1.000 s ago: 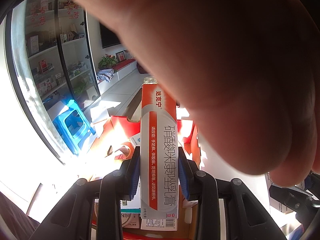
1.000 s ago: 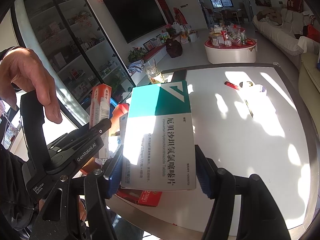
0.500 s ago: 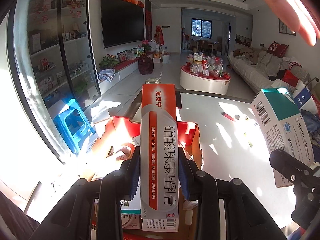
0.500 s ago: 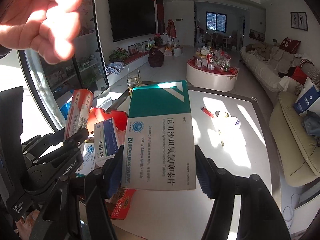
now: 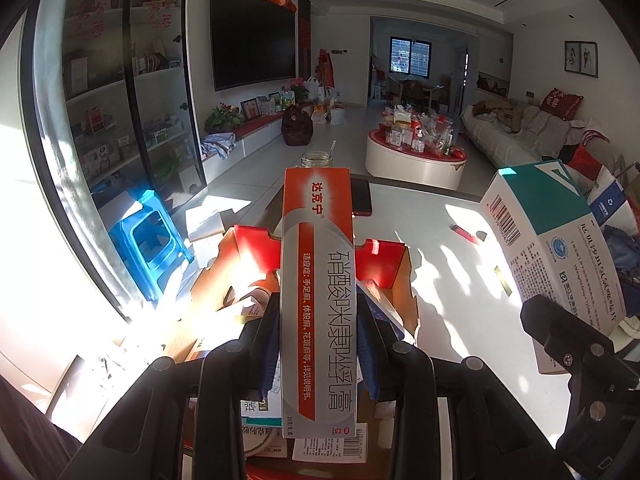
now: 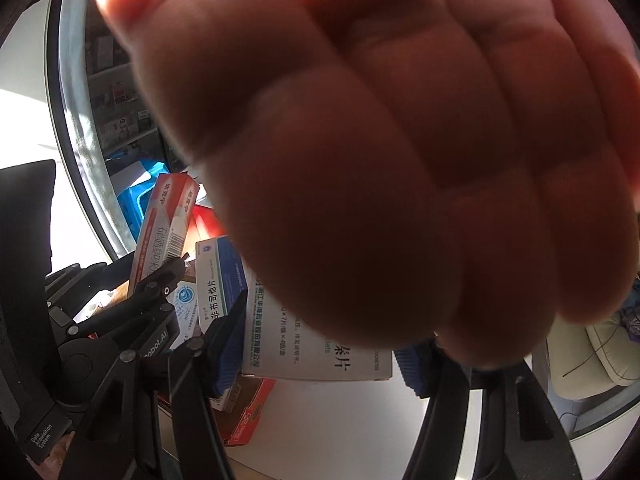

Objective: Organize objects
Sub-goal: 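Hold both boxes above the red tray with both grippers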

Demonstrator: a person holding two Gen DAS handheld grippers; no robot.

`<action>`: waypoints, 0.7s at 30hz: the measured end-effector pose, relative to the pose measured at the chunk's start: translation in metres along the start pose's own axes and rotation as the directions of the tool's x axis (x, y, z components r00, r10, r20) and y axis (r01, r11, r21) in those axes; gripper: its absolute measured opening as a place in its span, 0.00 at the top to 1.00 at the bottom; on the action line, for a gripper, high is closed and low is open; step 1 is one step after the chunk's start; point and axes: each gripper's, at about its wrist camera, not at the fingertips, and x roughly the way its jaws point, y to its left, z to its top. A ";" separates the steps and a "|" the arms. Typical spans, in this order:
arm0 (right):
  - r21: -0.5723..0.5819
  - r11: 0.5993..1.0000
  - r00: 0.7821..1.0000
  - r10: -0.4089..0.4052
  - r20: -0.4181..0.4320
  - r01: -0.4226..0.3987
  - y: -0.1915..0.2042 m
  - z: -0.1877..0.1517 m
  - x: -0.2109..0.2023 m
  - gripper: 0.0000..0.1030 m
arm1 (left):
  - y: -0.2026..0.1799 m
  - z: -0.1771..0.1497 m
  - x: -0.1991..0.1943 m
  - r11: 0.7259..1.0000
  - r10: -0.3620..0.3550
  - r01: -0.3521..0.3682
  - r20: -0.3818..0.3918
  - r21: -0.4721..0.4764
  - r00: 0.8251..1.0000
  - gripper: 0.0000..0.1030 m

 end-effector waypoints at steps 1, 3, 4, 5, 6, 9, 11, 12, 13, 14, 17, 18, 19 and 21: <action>-0.002 1.000 1.000 0.003 -0.001 -0.003 0.000 0.000 0.001 0.39 | 0.001 0.000 0.001 1.000 0.001 -0.001 0.000 -0.001 1.000 0.65; 0.003 1.000 1.000 0.017 -0.003 -0.017 -0.001 0.001 0.002 0.39 | 0.000 0.000 0.001 1.000 0.003 -0.003 0.002 0.000 1.000 0.65; 0.008 1.000 1.000 0.028 -0.005 -0.028 -0.002 0.001 0.003 0.38 | -0.003 -0.001 -0.002 1.000 0.006 -0.006 0.003 0.000 1.000 0.65; 0.013 0.999 0.999 0.038 -0.009 -0.037 -0.003 0.002 0.005 0.38 | -0.003 -0.001 -0.002 1.000 0.006 -0.006 0.004 -0.001 1.000 0.65; 0.017 0.999 0.999 0.047 -0.014 -0.046 -0.004 0.002 0.006 0.39 | -0.001 -0.001 -0.001 1.000 0.006 -0.006 0.004 -0.003 1.000 0.65; 0.025 0.998 0.998 0.066 -0.022 -0.066 -0.006 0.004 0.010 0.39 | 0.000 -0.002 0.000 1.000 0.008 -0.008 0.006 -0.004 1.000 0.65; 0.027 0.997 0.997 0.072 -0.023 -0.071 -0.008 0.005 0.012 0.39 | 0.000 -0.002 -0.001 1.000 0.008 -0.008 0.006 -0.006 1.000 0.65; 0.027 0.997 0.997 0.072 -0.023 -0.072 -0.009 0.006 0.013 0.38 | 0.000 -0.002 -0.001 1.000 0.009 -0.009 0.006 -0.005 1.000 0.65; 0.027 0.997 0.997 0.073 -0.023 -0.072 -0.009 0.006 0.014 0.38 | 0.000 -0.002 -0.001 1.000 0.009 -0.009 0.006 -0.005 1.000 0.65; 0.027 0.997 0.997 0.073 -0.023 -0.072 -0.010 0.007 0.015 0.38 | 0.000 -0.002 -0.001 1.000 0.009 -0.009 0.006 -0.006 1.000 0.65; 0.028 0.997 0.997 0.073 -0.022 -0.073 -0.013 0.010 0.017 0.38 | 0.000 -0.002 -0.001 1.000 0.008 -0.008 0.006 -0.005 1.000 0.65; 0.027 0.997 0.997 0.073 -0.021 -0.073 -0.014 0.011 0.018 0.38 | -0.001 -0.002 -0.001 1.000 0.009 -0.009 0.006 -0.005 1.000 0.65; 0.027 0.997 0.997 0.073 -0.020 -0.073 -0.016 0.012 0.019 0.38 | -0.001 -0.002 -0.001 1.000 0.009 -0.009 0.007 -0.005 1.000 0.65; 0.027 0.997 0.997 0.076 -0.017 -0.075 -0.018 0.014 0.020 0.39 | 0.000 -0.002 -0.001 1.000 0.008 -0.008 0.006 -0.006 1.000 0.65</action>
